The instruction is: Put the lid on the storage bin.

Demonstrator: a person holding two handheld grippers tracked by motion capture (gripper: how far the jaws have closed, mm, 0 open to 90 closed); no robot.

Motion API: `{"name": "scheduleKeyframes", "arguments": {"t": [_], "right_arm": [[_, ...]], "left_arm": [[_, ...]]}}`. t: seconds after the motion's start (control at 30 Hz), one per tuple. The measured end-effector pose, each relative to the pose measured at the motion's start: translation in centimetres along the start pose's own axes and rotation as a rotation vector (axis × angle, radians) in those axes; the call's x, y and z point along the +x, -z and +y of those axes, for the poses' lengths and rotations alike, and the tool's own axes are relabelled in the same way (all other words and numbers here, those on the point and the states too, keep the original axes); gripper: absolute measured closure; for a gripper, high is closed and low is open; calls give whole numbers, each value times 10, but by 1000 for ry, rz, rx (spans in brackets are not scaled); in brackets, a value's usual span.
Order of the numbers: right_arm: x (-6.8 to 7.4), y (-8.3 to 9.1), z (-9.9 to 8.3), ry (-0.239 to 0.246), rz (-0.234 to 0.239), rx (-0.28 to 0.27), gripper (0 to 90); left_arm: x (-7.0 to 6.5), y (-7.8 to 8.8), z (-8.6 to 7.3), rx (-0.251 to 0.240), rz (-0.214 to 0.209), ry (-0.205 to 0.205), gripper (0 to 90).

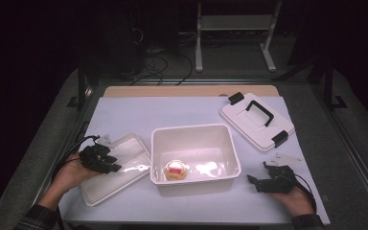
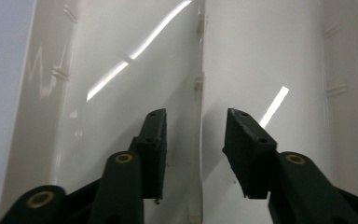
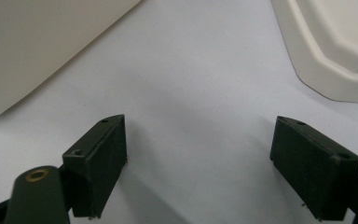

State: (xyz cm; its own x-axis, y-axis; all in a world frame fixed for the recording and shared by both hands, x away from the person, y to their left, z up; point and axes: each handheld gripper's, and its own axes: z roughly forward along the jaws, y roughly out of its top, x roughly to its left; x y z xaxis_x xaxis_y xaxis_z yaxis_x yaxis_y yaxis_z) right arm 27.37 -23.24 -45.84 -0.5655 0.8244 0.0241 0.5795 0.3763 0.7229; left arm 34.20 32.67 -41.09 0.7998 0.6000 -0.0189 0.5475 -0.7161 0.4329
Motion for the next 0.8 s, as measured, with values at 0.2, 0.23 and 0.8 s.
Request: {"name": "scheduleKeyframes", "arguments": {"t": [0.2, 0.23, 0.8], "right_arm": [[0, 0, 0, 0, 0, 0, 178], [0, 0, 0, 0, 0, 0, 178], [0, 0, 0, -2, 0, 0, 178]], "left_arm": [[0, -3, -2, 0, -1, 6, 692], [0, -3, -2, 1, 0, 6, 708], [1, -2, 1, 30, -27, 6, 887]]}}
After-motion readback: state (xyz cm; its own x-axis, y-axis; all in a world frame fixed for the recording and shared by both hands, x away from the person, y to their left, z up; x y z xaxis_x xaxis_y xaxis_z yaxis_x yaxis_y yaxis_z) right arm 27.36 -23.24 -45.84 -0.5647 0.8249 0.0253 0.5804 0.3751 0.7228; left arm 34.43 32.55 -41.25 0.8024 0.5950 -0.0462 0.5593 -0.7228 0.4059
